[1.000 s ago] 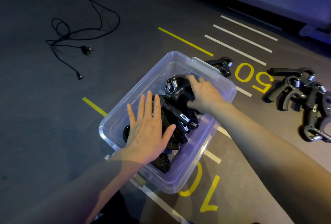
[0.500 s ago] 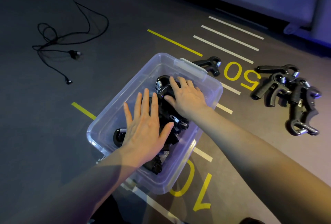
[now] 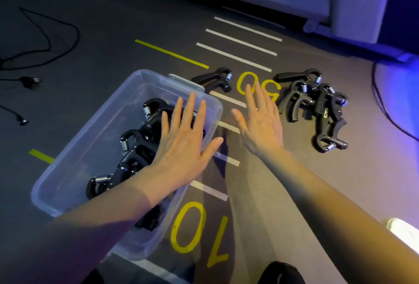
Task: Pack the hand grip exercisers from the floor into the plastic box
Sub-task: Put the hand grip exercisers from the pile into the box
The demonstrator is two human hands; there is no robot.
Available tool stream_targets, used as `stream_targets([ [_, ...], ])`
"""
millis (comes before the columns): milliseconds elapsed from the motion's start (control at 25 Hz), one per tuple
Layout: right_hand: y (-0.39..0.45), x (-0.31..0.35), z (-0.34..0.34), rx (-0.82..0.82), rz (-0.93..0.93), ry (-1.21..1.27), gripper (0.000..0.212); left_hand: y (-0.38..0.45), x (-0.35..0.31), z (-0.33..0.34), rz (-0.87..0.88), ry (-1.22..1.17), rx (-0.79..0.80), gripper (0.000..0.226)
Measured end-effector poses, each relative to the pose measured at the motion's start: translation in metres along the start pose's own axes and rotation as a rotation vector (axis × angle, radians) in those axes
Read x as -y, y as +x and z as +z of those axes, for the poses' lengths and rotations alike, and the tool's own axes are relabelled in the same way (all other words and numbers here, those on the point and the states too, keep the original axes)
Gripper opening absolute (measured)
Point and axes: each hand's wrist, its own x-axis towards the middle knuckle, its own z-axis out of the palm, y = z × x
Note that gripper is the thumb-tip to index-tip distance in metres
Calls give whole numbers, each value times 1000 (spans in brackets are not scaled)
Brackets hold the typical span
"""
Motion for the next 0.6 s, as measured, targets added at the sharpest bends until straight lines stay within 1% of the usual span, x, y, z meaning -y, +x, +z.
stream_targets([
  [160,-17,-83,18,85,255,-32,68,21,-22,11,104,12,30,75],
  [240,-26,-120,24,167,359,-70,67,31,-28,17,110,41,51,75],
  [320,-29,-154,33,274,479,-39,68,39,-32,24,95,72,69,76],
  [400,-28,-179,39,380,549,37,70,43,-34,29,71,74,85,78],
  [440,-27,-187,41,429,558,83,69,44,-34,32,63,76,86,78],
  [480,-25,-191,42,466,561,146,64,45,-35,34,59,79,82,79],
  [560,-22,-194,44,444,640,291,56,45,-35,36,56,80,69,80],
  [600,-21,-194,45,423,679,303,55,44,-35,37,56,78,64,81],
])
